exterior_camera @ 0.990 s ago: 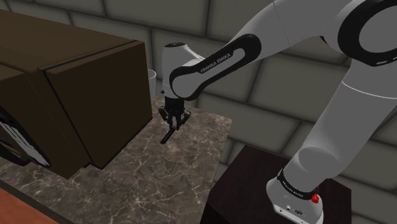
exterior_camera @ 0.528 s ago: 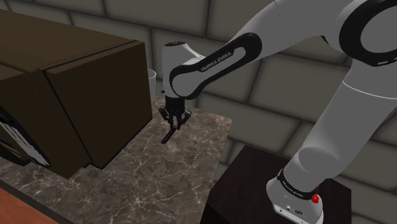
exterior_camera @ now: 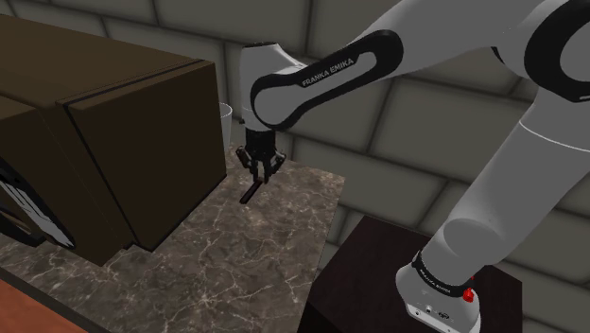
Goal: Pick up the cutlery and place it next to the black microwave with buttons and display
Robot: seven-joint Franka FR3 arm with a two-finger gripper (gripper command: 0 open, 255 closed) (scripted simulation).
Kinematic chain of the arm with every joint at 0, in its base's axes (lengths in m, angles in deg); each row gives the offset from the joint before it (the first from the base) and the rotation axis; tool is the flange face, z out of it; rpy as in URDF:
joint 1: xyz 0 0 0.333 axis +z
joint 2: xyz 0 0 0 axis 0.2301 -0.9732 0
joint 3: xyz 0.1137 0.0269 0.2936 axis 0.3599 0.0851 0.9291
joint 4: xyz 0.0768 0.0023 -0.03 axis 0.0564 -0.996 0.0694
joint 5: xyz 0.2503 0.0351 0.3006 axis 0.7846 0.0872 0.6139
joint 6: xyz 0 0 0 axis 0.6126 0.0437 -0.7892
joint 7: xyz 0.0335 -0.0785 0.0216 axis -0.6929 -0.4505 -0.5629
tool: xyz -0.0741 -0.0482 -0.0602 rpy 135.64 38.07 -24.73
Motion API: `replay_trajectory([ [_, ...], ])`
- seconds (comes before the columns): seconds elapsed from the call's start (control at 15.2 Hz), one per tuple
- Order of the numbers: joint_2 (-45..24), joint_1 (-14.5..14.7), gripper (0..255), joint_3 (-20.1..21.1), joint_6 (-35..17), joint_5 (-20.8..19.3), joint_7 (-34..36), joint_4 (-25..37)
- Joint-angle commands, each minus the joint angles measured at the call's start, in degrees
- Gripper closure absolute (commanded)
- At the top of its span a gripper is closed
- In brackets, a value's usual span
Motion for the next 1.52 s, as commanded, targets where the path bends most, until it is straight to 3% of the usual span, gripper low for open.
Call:
replay_trajectory([
  [0.0,0.7,-0.1,255,0.0,1.7,0.3,-0.2,1.0],
  [1.45,6.0,-0.5,255,-0.7,18.4,2.5,-1.4,12.9],
])
